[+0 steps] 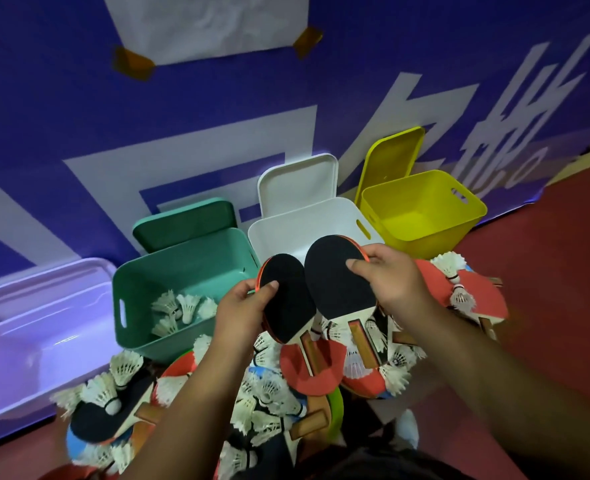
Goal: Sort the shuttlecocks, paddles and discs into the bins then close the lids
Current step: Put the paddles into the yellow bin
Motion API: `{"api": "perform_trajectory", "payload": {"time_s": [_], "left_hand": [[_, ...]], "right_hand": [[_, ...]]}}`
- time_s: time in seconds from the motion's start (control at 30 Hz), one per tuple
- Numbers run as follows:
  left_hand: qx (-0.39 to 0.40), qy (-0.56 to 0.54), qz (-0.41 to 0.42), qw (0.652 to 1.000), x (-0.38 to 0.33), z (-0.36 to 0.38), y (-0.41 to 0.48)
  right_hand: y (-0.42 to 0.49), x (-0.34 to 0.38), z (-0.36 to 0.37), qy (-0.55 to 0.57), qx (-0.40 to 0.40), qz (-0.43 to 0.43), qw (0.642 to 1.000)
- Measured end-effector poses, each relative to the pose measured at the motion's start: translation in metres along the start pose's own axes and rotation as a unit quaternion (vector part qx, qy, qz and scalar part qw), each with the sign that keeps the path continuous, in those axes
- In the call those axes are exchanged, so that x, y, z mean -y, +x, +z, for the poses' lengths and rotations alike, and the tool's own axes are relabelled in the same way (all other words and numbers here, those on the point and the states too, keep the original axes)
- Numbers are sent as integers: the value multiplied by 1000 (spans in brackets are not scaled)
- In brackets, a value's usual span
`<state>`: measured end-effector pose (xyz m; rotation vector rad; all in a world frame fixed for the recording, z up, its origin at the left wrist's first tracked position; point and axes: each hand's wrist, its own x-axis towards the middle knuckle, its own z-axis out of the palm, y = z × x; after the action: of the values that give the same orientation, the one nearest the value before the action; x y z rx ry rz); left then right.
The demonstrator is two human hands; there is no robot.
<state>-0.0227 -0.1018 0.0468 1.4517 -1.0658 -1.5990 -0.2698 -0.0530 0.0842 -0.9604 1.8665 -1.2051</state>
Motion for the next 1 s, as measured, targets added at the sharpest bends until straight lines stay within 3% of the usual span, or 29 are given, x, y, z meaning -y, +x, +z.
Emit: {"api": "perform_trajectory", "payload": {"time_s": [0.23,0.43,0.67,0.8,1.0], "left_hand": [[-31,51,25,998,-13,61,23],[-62,125,26,990,-30,149,55],[-102,187,63,975,-68,251,94],[-123,152,59,979,-83,278,108],[-147,85,4,986,-77,301,107]], "right_hand": [[62,-16,-39,2,0,1,1000],[156,-34,-116,29,-28,21,999],[280,-69,-216,71,-73,113,988],[326,-94,-237,158,-65,191,967],[367,-125,-226,150,-45,260,953]]}}
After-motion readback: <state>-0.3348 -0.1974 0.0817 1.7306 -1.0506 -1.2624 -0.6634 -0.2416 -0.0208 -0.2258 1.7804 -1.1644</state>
